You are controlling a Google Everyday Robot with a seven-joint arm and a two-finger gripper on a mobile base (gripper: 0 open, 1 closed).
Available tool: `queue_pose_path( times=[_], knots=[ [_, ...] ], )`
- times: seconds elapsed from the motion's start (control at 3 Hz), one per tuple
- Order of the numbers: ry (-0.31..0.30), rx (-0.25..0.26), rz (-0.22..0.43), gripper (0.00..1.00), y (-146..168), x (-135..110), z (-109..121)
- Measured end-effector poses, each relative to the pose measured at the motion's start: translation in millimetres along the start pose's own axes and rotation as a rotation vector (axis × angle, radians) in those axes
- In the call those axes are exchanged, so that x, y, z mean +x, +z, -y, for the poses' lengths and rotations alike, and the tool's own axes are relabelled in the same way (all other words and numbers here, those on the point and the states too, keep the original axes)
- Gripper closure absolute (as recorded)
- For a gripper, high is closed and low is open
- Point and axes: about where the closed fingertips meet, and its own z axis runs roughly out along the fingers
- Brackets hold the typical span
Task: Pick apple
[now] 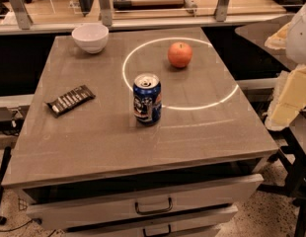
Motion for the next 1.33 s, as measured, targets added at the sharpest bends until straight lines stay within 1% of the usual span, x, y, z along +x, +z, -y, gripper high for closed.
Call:
queue_pose_path(
  times=[0.33, 0.67, 1.0, 1.33],
  knots=[
    [-0.002, 0.005, 0.003, 0.00, 0, -1, 1],
    [0.002, 0.013, 0.072, 0.00, 19, 0, 21],
    [-0.001, 0.041, 0.214, 0.00, 55, -5, 68],
    [0.002, 0.085, 0.377, 0.00, 91, -20, 138]
  ],
)
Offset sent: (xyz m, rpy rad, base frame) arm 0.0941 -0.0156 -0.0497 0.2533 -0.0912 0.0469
